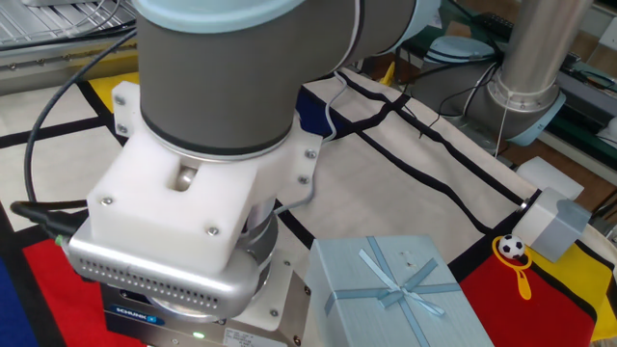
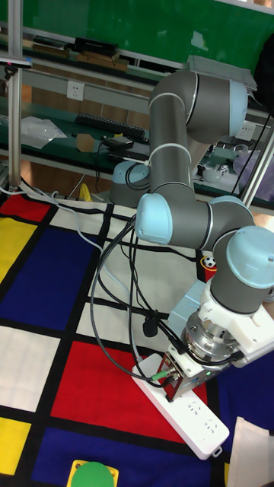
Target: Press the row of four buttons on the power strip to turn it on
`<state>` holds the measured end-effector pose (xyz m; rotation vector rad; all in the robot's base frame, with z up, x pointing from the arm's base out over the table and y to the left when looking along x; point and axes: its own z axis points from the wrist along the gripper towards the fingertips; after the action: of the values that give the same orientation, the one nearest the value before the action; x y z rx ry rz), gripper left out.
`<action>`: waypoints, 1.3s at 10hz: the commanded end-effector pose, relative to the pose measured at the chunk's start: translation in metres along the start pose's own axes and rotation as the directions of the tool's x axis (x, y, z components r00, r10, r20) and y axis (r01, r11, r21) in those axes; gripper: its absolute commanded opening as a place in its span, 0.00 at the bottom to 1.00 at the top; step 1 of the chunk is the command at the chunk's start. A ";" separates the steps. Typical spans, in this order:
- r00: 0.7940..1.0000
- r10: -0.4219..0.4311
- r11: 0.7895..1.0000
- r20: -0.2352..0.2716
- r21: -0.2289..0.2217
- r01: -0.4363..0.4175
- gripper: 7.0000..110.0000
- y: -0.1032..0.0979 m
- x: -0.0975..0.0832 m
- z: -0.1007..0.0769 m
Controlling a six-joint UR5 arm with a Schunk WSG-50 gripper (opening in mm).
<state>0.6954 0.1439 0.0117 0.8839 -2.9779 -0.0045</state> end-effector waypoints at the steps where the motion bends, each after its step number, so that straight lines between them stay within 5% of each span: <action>1: 1.000 0.009 1.000 0.003 -0.006 -0.009 0.57 -0.001 -0.001 0.001; 5: 1.000 0.012 1.000 0.003 -0.001 -0.012 0.57 -0.001 -0.003 0.003; 9: 1.000 0.019 0.999 -0.007 -0.037 -0.019 0.57 0.014 -0.008 -0.032; 13: 1.000 0.013 0.999 0.026 -0.040 -0.012 0.57 0.011 -0.037 -0.018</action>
<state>0.7101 0.1630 0.0307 0.8704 -2.9793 -0.0404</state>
